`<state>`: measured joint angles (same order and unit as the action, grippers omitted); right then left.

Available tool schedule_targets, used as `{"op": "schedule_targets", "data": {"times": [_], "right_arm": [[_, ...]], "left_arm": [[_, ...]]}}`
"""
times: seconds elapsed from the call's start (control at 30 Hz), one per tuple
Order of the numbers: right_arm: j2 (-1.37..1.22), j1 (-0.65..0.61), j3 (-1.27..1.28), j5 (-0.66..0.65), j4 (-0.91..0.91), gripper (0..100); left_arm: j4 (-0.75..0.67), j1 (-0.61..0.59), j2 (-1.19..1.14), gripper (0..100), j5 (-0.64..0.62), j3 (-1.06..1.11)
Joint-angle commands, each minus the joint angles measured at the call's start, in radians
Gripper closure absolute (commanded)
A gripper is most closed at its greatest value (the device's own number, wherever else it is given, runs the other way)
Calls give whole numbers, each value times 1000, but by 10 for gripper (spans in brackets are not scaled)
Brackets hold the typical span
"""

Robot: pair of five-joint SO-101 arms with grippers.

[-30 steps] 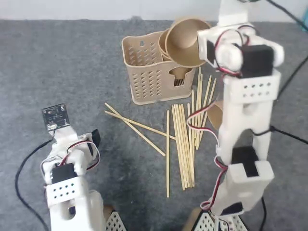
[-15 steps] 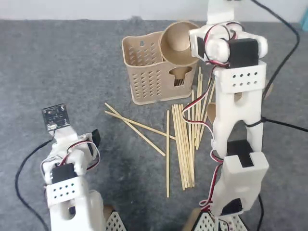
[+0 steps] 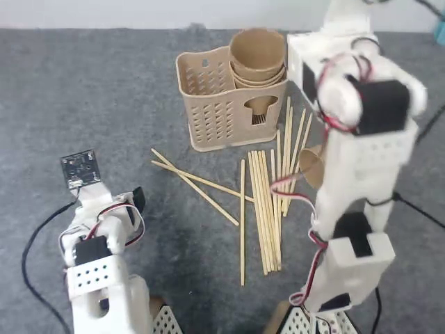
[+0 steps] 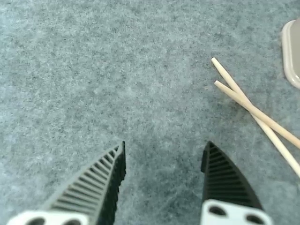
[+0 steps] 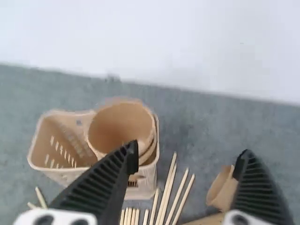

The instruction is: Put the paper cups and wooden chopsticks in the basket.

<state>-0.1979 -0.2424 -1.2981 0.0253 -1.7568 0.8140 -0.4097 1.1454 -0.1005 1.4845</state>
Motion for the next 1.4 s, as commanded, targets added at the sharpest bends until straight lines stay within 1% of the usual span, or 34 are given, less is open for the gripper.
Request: {"op": "schedule_targets", "data": {"times": [0.0, 0.07, 0.1, 0.17, 0.2, 0.33, 0.43, 0.5, 0.6, 0.7, 0.8, 0.87, 0.97, 1.2, 1.37], "right_arm": [[125, -15, 58, 11, -45, 869], [180, -24, 172, 6, -41, 993], [206, -24, 230, 11, -41, 993], [262, -24, 351, 11, -41, 943], [289, -18, 411, 12, -39, 941], [400, -15, 654, 11, -39, 995], [484, -13, 855, 5, -24, 987], [530, 15, 985, 3, 19, 985], [582, 97, 1171, 3, 125, 939], [599, 176, 1366, -6, 263, 826], [593, 211, 1570, -112, 438, 721], [591, 219, 1697, -173, 561, 680], [591, 220, 1837, -216, 700, 667], [590, 223, 1933, -236, 839, 667], [590, 271, 2035, -350, 990, 668]], "left_arm": [[-26, -2, 18, 746, 12, -2], [-26, -3, 18, 746, 12, -2], [-26, -5, 18, 746, 12, -2], [-26, -5, 18, 746, 12, -2], [-26, -5, 18, 746, 12, -2], [-26, -6, 18, 746, 12, -2], [-26, -6, 18, 746, 12, -2], [-26, -6, 18, 746, 12, -2], [-26, -6, 18, 746, 12, -2], [-26, -6, 18, 746, 12, -2], [-26, -6, 18, 746, 12, -2], [-26, -6, 18, 746, 12, -2], [-26, -6, 18, 746, 12, -2], [-26, -6, 18, 746, 12, -2], [-26, -6, 18, 746, 12, -2]]}}
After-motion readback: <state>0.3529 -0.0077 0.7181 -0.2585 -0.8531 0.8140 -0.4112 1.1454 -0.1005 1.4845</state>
